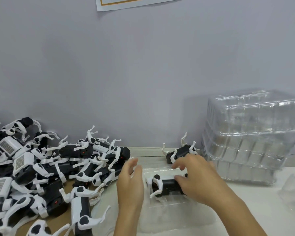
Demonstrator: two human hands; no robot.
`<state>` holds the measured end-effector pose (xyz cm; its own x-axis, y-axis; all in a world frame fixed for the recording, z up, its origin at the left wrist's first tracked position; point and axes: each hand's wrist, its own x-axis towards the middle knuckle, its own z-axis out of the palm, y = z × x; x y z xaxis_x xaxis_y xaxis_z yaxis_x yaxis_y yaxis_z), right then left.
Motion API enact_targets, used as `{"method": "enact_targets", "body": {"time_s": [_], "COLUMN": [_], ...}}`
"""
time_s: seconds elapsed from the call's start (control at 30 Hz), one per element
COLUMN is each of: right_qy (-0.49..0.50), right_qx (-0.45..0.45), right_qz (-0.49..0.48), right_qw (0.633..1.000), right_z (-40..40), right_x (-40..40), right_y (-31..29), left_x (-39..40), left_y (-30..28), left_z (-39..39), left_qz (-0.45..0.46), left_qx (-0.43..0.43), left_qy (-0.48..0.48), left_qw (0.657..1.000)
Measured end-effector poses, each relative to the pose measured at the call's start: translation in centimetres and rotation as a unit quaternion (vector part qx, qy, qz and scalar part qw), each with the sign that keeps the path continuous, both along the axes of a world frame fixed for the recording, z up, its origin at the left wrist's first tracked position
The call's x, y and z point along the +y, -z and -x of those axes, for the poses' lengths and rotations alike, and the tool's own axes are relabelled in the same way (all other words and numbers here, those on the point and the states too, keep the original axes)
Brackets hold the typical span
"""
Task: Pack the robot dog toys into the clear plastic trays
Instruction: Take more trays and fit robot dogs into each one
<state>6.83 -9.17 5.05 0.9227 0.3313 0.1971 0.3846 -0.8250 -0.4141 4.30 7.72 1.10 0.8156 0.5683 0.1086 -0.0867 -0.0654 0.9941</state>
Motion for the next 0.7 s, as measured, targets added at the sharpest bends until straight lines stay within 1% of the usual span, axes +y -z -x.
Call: {"method": "enact_targets", "body": {"time_s": [0.07, 0.1, 0.13, 0.2, 0.33, 0.47, 0.57, 0.7], "right_qy": [-0.049, -0.07, -0.083, -0.088, -0.043, -0.027, -0.04, -0.091], "right_qx": [-0.006, 0.001, 0.012, 0.034, 0.07, 0.065, 0.062, 0.056], "right_qz": [-0.066, -0.089, -0.099, -0.094, -0.069, -0.084, -0.071, -0.051], "right_qw": [0.997, 0.994, 0.992, 0.991, 0.994, 0.994, 0.995, 0.993], "right_z": [0.2, 0.5, 0.7, 1.0, 0.8, 0.8, 0.8, 0.7], "right_x": [1.2, 2.0, 2.7, 3.6, 3.8, 4.2, 4.1, 3.5], "right_y": [0.2, 0.3, 0.6, 1.1, 1.3, 1.7, 1.6, 1.3], "left_x": [0.2, 0.1, 0.0, -0.2, -0.5, -0.7, -0.7, -0.7], "left_y": [1.2, 1.5, 1.7, 1.8, 1.3, 1.0, 0.9, 1.0], "left_z": [-0.7, -0.8, -0.9, -1.1, -0.9, -0.7, -0.7, -0.8], "left_qz": [0.114, 0.146, 0.147, 0.12, 0.111, 0.11, 0.106, 0.105], "left_qx": [0.056, 0.071, 0.081, 0.088, 0.084, 0.083, 0.083, 0.077], "left_qy": [0.015, 0.028, 0.034, 0.024, 0.013, 0.007, 0.001, 0.003], "left_qw": [0.992, 0.986, 0.985, 0.989, 0.99, 0.99, 0.991, 0.992]}}
